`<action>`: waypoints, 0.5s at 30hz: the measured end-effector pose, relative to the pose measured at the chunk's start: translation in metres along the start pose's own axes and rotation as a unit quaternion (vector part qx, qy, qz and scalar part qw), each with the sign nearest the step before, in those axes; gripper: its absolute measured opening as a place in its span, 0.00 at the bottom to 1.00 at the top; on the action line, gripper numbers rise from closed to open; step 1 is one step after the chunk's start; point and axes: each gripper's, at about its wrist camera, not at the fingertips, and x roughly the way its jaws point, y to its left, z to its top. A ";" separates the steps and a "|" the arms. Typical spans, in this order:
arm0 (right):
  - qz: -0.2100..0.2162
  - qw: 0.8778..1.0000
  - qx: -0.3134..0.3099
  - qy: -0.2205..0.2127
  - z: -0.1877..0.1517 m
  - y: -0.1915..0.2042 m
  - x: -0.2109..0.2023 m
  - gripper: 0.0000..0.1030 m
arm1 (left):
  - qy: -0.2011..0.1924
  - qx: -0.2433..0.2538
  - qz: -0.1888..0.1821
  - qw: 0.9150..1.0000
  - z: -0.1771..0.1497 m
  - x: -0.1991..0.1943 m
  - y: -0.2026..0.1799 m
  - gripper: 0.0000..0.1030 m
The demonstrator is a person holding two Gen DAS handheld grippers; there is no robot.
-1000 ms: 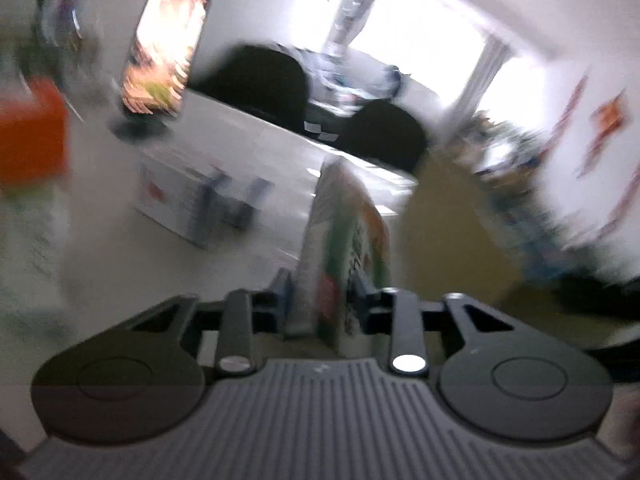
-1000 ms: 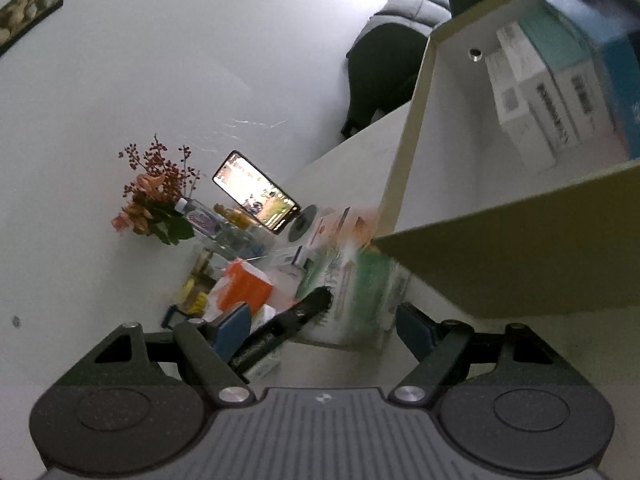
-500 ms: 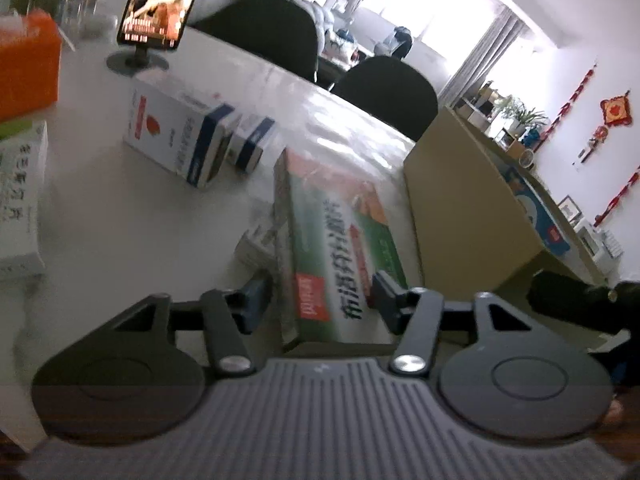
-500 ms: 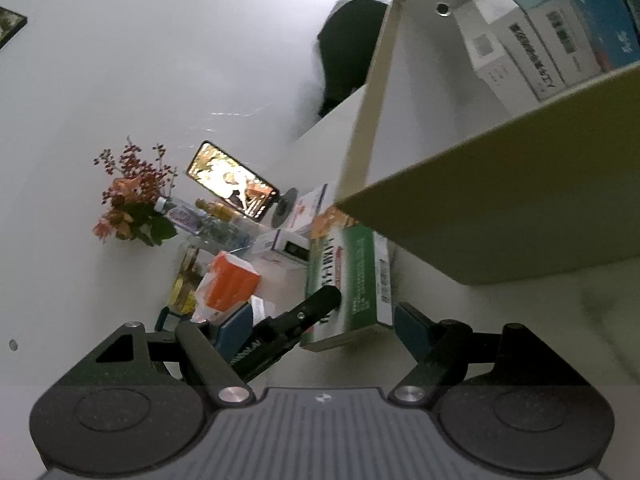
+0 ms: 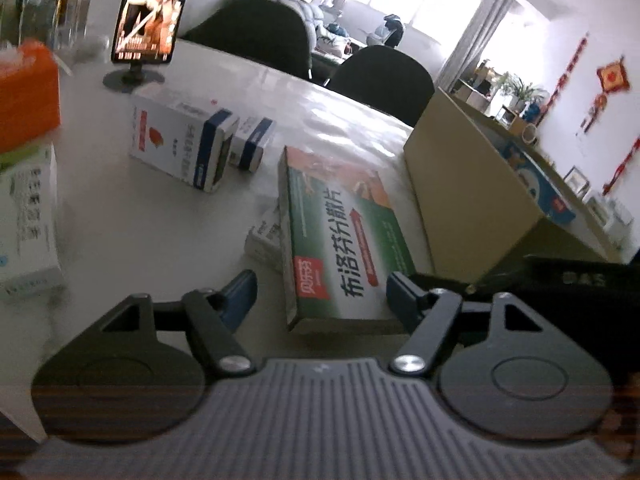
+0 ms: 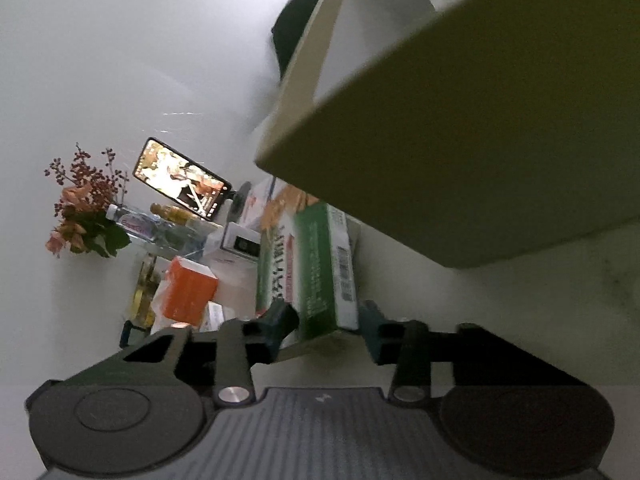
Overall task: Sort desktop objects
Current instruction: 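Grasp the ibuprofen box with the right gripper while the left gripper releases it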
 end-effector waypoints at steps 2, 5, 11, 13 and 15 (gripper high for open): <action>0.004 1.000 0.004 0.000 -0.001 -0.002 -0.001 0.28 | 0.001 0.017 0.002 1.000 0.000 -0.002 -0.001 0.78; 0.018 1.000 0.011 -0.002 0.000 -0.003 -0.006 0.25 | 0.001 0.023 -0.004 1.000 0.003 -0.002 0.002 0.86; 0.049 0.998 0.028 0.020 0.001 -0.006 -0.013 0.23 | 0.011 -0.024 -0.031 0.999 0.006 -0.002 0.018 0.87; 0.056 0.997 0.033 0.031 -0.001 -0.007 -0.013 0.23 | 0.025 -0.071 -0.044 0.996 0.005 0.002 0.030 0.85; 0.057 0.997 0.035 0.039 -0.002 -0.007 -0.013 0.23 | 0.036 -0.106 -0.052 0.992 0.002 0.005 0.039 0.84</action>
